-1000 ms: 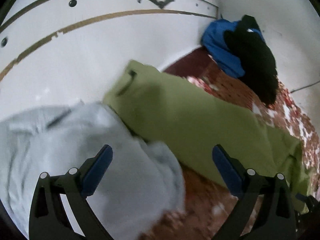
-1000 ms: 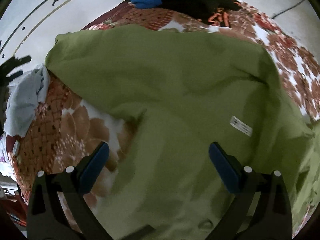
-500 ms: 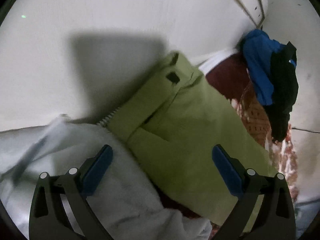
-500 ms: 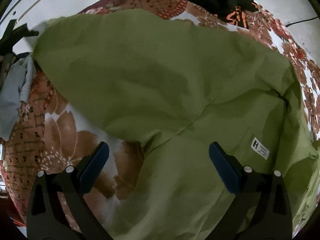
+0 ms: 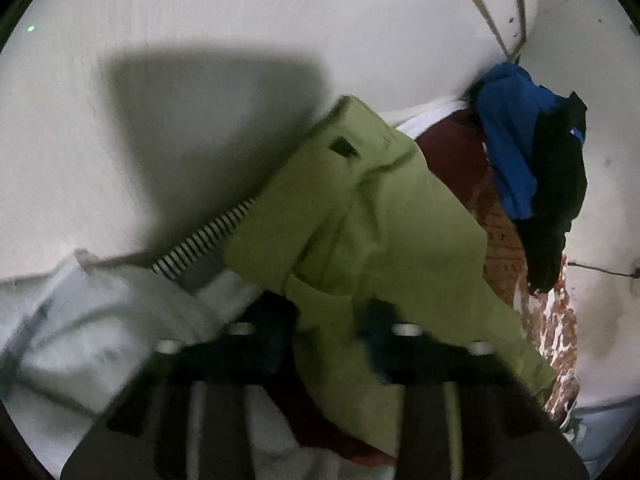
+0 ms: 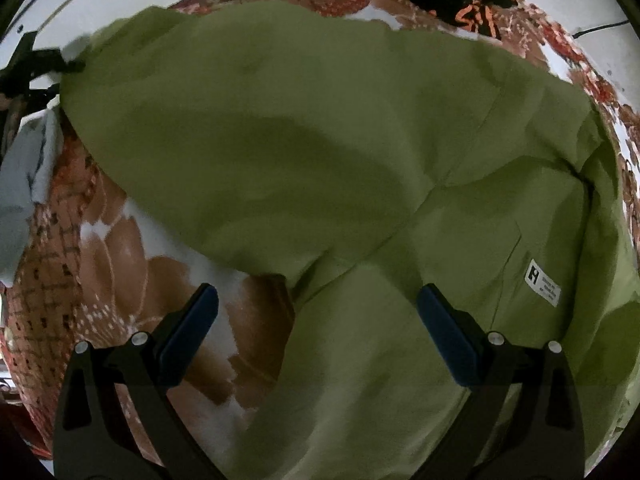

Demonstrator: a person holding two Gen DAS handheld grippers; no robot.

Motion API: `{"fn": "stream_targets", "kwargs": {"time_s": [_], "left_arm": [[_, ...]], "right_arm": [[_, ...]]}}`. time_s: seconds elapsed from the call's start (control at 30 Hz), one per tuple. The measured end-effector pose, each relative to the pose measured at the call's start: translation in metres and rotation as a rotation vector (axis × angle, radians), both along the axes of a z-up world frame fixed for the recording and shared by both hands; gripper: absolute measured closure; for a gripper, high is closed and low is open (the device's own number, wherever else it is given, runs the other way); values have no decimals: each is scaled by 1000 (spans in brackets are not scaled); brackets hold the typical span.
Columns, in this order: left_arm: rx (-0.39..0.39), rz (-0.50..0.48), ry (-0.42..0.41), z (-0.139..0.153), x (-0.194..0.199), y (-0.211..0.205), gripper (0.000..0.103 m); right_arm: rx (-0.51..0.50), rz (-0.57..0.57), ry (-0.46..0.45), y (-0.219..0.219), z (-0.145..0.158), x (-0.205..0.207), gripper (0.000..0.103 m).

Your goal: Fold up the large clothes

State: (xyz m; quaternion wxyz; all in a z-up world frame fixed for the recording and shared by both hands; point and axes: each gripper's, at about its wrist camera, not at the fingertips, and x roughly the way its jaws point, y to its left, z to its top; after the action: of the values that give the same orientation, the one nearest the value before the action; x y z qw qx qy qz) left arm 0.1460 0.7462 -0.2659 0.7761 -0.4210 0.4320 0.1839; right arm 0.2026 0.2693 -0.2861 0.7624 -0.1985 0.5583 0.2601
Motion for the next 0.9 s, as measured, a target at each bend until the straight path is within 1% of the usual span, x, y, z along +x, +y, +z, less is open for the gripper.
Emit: {"fn": "stream_targets", "kwargs": {"time_s": [0.07, 0.13, 0.2, 0.27, 0.37, 0.5, 0.57, 0.67, 0.73, 0.9], "left_arm": [[28, -24, -14, 10, 7, -12, 96], [24, -56, -69, 24, 13, -23, 97], [49, -86, -123, 47, 20, -39, 97], [73, -105, -169, 69, 23, -55, 97], [83, -170, -271, 108, 31, -95, 97], [114, -256, -352, 155, 41, -152, 98], [105, -301, -389, 171, 48, -179, 98], [75, -399, -452, 195, 63, -228, 98], [66, -440, -486, 209, 75, -264, 98], [14, -505, -534, 234, 103, -339, 98]], "right_arm": [[17, -4, -29, -3, 6, -3, 5], [32, -14, -52, -9, 12, -6, 5], [44, -26, -63, -17, 17, -11, 5], [49, -9, -80, -23, 21, -20, 5], [53, 24, -99, -26, 23, -34, 5], [57, 53, -106, -30, 12, -46, 5], [58, 72, -97, -28, 2, -50, 5], [56, 90, -71, -24, -15, -50, 5], [30, 96, -73, -21, -25, -50, 5], [56, 90, -85, -27, -32, -53, 5]]}}
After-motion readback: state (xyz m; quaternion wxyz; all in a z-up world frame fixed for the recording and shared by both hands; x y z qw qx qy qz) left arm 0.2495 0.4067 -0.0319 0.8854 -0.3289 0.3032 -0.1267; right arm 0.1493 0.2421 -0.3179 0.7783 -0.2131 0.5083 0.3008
